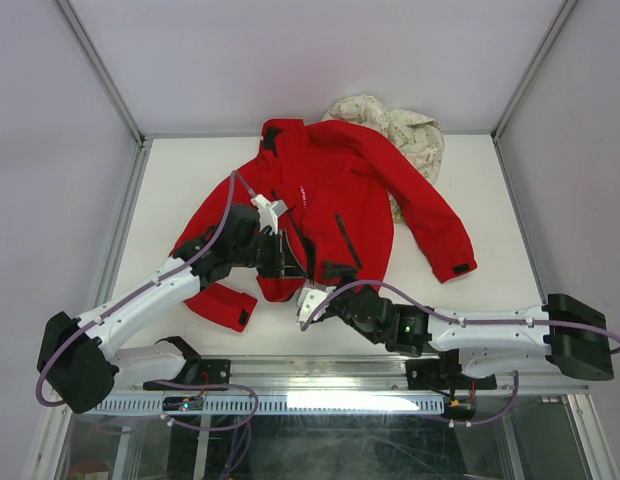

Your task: Zip up the jacket

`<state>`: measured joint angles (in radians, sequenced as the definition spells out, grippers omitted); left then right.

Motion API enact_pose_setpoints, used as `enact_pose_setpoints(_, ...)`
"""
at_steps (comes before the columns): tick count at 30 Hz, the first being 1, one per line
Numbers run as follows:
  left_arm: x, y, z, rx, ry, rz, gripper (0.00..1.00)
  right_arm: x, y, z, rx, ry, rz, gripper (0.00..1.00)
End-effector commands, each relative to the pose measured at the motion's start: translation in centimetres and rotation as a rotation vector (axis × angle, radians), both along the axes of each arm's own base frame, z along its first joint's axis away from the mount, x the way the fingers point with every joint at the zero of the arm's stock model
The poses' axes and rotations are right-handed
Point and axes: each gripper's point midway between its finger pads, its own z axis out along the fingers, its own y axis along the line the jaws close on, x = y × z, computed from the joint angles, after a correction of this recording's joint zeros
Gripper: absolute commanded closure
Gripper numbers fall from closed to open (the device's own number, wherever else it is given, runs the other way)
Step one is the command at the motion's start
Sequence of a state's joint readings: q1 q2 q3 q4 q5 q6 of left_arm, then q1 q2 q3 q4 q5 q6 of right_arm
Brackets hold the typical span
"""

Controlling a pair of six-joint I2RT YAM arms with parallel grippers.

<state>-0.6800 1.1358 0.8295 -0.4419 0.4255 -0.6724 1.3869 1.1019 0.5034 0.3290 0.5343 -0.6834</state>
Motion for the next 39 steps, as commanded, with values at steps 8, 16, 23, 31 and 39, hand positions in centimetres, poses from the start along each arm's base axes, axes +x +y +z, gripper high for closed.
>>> enact_pose_setpoints(8,4.4,-0.9,3.4,-0.052,-0.069,0.037,1.0,3.9,0.6,6.7,0.305,0.202,-0.08,0.57)
enact_pose_setpoints(16,6.7,-0.8,4.2,-0.052,-0.094,0.038,1.0,5.2,1.4,7.5,0.299,0.316,-0.018,0.59)
enact_pose_setpoints(23,6.3,-0.7,4.1,-0.056,-0.088,0.022,1.0,4.9,1.7,6.6,0.263,0.329,0.02,0.62)
enact_pose_setpoints(31,5.9,-0.7,4.0,-0.061,-0.079,0.013,1.0,4.3,0.9,4.4,0.168,0.356,0.04,0.56)
enact_pose_setpoints(39,5.5,-0.6,3.7,-0.062,-0.07,0.005,1.0,4.0,0.7,4.2,0.204,0.489,0.052,0.45)
